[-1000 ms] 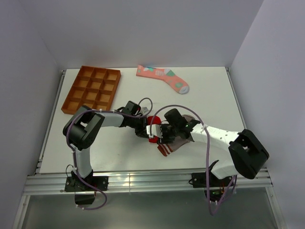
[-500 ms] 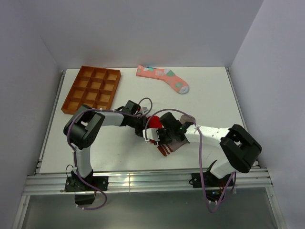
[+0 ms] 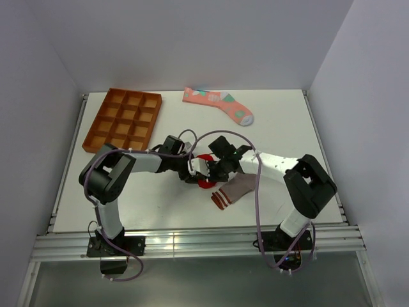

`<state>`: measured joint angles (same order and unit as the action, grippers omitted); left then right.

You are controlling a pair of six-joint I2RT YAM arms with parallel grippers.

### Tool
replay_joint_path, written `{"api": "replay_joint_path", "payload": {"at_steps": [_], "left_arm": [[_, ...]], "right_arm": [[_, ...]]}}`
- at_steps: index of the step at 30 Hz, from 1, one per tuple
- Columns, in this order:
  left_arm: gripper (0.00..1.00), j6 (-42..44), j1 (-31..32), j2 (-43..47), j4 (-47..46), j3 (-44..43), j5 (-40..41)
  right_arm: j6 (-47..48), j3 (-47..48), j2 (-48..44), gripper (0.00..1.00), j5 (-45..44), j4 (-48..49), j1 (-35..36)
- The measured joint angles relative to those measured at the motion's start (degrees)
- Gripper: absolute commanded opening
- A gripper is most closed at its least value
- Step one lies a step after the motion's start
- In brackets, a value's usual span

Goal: Roll the socks
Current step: Roll the sock at the center of the board.

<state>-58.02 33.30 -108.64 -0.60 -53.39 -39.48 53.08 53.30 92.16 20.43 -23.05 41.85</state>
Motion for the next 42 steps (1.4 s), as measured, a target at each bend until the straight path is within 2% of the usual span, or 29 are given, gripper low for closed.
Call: {"api": "replay_joint_path", "payload": {"at_steps": [12,22,28,33,42], "left_arm": [[0.32,-8.9,0.1,7.7,-10.6,6.6,11.5],[0.34,-8.4,2.7,11.0,-12.8,9.5,22.0],[0.35,-5.6,5.1,13.2,-15.0,10.6,28.8],[0.38,0.8,6.9,14.0,-16.3,10.7,34.8],[0.41,15.7,8.0,14.8,-21.5,10.7,34.3]], "right_arm": [[0.0,18.7,12.7,0.18,12.8,-19.9,-9.7],[-0.5,35.2,29.3,0.18,19.5,-36.3,-13.9],[-3.2,37.3,31.1,0.19,19.5,-39.7,-14.4],[-5.5,39.5,33.0,0.19,18.6,-41.7,-14.5],[-7.6,43.2,36.2,0.19,19.1,-45.3,-15.0]]}}
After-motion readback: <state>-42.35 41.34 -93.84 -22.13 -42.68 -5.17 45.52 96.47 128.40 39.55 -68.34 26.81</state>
